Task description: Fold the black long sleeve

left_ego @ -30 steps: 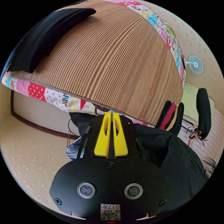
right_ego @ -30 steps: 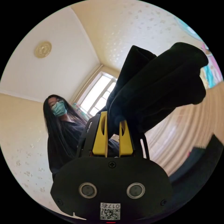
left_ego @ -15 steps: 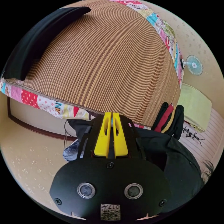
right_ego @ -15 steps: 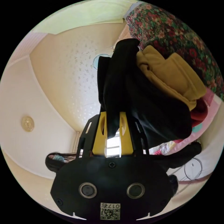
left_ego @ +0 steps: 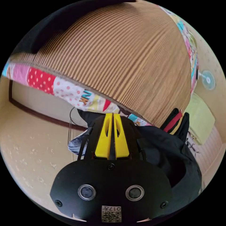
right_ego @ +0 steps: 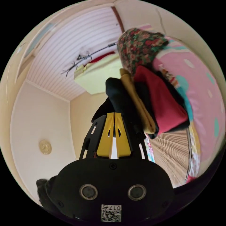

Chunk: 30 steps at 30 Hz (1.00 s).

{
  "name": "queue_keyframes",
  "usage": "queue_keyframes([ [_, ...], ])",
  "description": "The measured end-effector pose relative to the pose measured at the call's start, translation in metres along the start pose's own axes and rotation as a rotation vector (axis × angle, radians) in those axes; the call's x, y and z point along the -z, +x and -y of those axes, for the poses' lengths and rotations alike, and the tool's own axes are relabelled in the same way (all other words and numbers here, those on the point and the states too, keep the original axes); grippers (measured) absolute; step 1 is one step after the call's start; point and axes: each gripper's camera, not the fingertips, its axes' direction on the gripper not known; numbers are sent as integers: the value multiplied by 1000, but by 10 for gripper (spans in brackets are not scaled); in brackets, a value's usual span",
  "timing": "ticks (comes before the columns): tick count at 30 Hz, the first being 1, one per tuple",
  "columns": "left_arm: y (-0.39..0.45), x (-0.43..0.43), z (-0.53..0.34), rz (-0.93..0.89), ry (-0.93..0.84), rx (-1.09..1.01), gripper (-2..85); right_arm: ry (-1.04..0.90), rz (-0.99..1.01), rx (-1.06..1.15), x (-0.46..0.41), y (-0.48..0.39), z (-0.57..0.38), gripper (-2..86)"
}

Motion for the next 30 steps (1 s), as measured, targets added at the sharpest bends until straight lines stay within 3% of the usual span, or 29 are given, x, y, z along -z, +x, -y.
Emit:
queue_keyframes([
  [4,-60,-1,11,-212,96,166,-10,235,6,-113,14,13,-69,2],
  [7,-89,-13,13,-354,152,198,-10,274,8,-142,-16,-3,-94,2],
  [12,-116,-36,9,-531,207,253,-10,-77,-15,-112,-129,-44,-105,2],
  [15,-121,-41,15,-545,188,223,-10,-320,-98,-86,-204,-65,-123,3],
  [20,-102,-33,28,-358,119,44,-10,-601,-299,-62,-290,-68,-160,3],
  [23,-74,-25,25,-153,84,-113,-9,-754,-484,-87,-322,-45,-189,3],
  [26,-29,-25,11,78,45,-333,-9,-1059,-811,-72,-353,-15,-238,5],
  [27,-10,-25,2,182,47,-420,-8,-1231,-1036,-45,-363,2,-266,7],
  [28,10,-25,-8,284,62,-501,-6,-1422,-1280,32,-370,19,-299,9],
  [30,36,-23,-22,400,88,-603,-2,-1705,-1548,238,-372,39,-354,16],
])
